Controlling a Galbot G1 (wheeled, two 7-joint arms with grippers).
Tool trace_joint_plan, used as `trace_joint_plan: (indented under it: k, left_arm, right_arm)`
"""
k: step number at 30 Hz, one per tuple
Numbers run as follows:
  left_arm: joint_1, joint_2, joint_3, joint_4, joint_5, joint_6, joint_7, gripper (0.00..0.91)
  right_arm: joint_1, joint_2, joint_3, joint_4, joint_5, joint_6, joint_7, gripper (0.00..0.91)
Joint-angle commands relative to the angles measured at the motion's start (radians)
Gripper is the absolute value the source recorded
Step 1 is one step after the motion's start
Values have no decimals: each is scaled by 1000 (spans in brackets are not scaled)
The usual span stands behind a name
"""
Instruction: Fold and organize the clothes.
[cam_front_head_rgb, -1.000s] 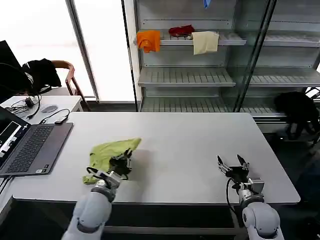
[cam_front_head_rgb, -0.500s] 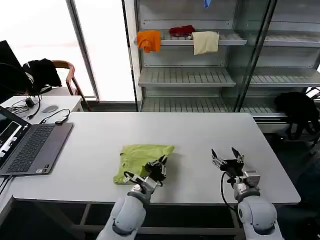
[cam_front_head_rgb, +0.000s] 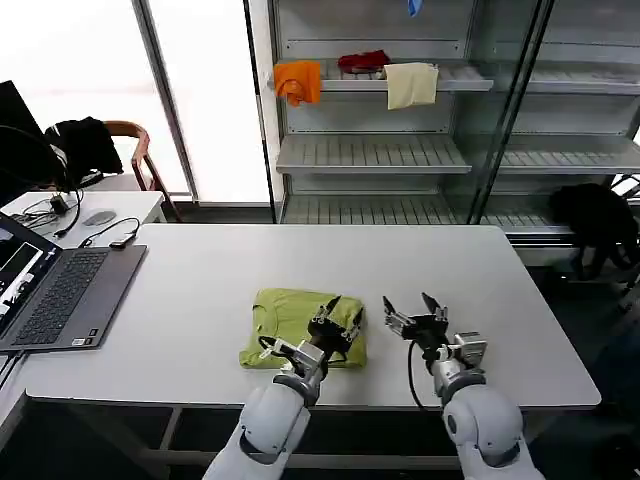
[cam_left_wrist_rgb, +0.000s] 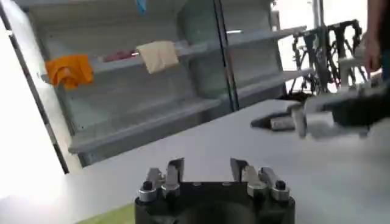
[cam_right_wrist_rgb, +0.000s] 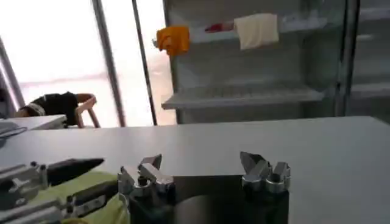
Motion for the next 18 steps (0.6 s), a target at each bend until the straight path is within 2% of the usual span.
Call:
trace_joint_plan:
  k: [1,4,8,16,17,18]
  left_arm:
    - [6,123,-189,-138,-225,32,-35,907]
    - [21,175,-342,-126,-244,26,-31,907]
    - [48,200,-468,-104,-269,18,-4,907]
    - [76,215,-576,-71,-330,11,16,907]
    - [77,215,-580,-69,-333,11,17,907]
    - [79,215,-583,-67,-334,11,17,907]
  right_arm:
    - [3,29,-172,4,160,-54,59,907]
    - [-3,43,-188,-40,164,-54,86,907]
    - [-9,38,-184,-62,174,-53,107,907]
    - [-11,35,-163,-87,161,-52,143,907]
    - [-10,34,-163,-93,157,-52,142,897]
    - [-8,35,-163,-98,157,-52,142,816]
